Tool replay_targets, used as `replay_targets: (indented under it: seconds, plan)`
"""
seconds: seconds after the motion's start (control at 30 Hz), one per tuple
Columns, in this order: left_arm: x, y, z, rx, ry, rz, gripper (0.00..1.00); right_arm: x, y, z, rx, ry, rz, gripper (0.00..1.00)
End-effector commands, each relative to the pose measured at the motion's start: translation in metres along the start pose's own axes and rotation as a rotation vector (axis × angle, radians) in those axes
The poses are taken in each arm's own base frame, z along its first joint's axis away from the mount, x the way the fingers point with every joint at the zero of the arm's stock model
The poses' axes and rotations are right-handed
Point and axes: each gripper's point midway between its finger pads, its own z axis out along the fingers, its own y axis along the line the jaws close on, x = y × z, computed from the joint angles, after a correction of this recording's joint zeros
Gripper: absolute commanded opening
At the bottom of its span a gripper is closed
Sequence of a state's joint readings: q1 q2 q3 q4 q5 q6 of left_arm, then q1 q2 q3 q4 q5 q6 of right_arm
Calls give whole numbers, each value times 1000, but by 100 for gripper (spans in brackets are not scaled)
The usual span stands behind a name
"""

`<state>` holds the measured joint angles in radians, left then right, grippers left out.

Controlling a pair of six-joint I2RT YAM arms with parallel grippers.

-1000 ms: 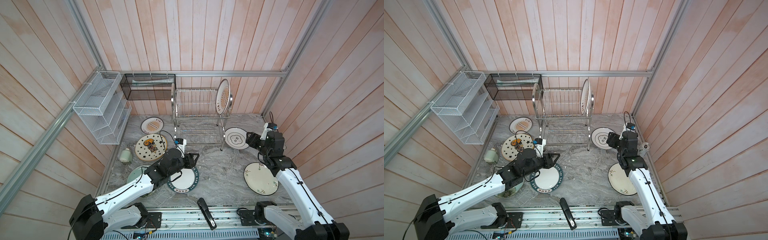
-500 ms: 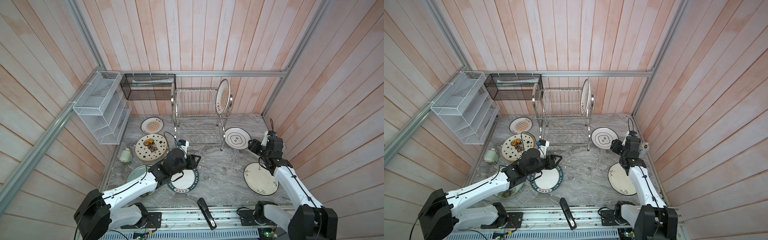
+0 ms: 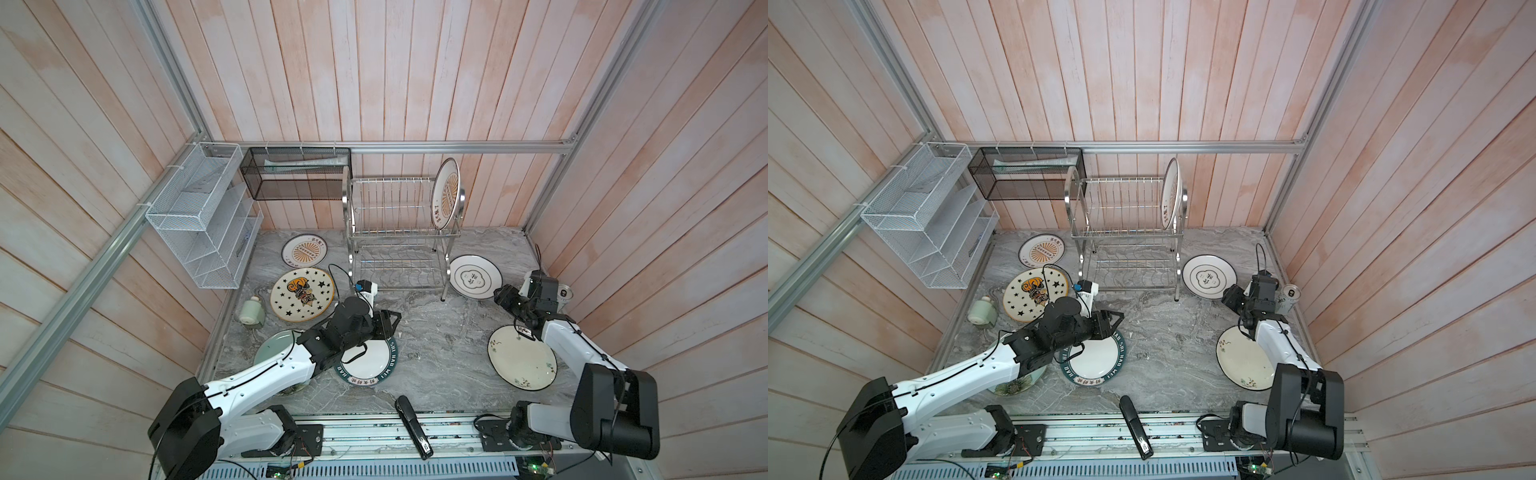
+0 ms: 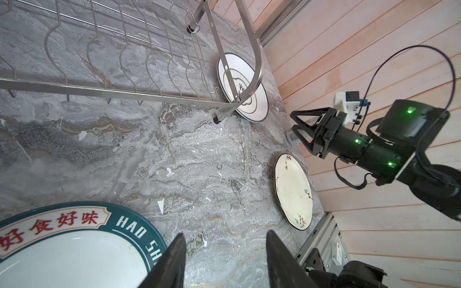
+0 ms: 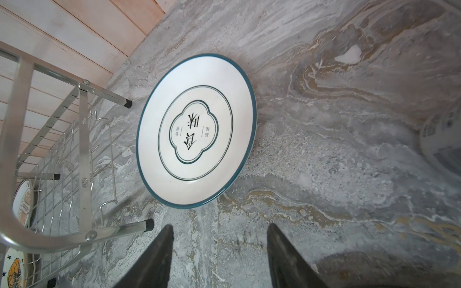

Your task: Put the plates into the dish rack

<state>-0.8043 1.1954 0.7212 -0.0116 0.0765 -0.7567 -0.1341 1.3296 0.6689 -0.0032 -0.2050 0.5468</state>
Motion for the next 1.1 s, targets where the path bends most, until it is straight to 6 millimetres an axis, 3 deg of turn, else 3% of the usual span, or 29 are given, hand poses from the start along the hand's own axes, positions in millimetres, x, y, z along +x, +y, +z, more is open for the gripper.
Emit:
replay_targets:
  seconds: [0.0,0.33,0.63,1.07]
  plan:
    - [5,4,-3,-11,5,-4,53,-13,12,9,-60,-5,26,60]
    - [6,8,-11,-17,-11,-12,53,-19,8,41,-55,52,35,57]
    - [7,10,-16,-18,-19,-16,53,-22,4,54,-40,70,26,56]
    - [5,7,-16,-14,-17,-11,53,-10,-10,66,-14,104,37,55]
